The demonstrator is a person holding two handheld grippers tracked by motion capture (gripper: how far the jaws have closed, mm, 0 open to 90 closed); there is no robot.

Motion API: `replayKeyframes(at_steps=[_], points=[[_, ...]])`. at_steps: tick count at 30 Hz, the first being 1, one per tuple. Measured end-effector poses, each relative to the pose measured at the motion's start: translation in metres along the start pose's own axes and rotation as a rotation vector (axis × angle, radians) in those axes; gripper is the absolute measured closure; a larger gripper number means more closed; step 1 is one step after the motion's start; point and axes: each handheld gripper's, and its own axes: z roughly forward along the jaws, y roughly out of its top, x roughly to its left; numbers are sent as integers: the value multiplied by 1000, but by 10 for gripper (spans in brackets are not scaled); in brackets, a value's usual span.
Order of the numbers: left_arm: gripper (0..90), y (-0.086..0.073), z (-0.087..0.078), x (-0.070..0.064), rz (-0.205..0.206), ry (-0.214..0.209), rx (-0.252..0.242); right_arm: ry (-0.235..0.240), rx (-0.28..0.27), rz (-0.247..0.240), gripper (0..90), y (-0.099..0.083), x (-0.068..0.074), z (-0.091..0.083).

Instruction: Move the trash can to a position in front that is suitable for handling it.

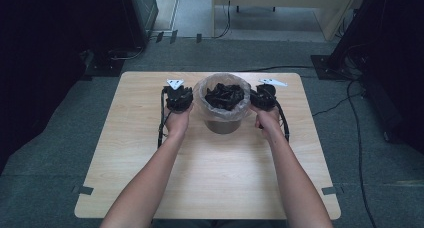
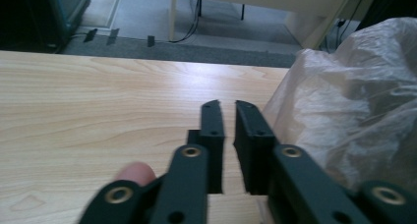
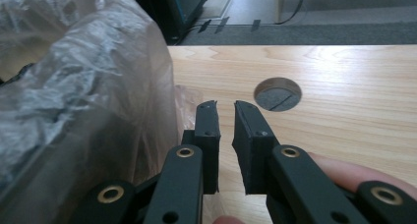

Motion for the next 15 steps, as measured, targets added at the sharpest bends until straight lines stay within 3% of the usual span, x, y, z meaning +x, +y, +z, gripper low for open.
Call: replayKeyframes(at_steps=[1,6,9,15], points=[[900,-1,2,2,-9,-17,13,9,2,-5,827,-1,2,0],[900,-3,1,0,22,-102,16,65,12,-31,859,-6,13,1],[900,-3,-3,2,-14,-119,19,55,8,-42,900,-10,22,1],[900,-8,-12,10,-13,-149,22,59,-8,-54,900,-17,31,-4]])
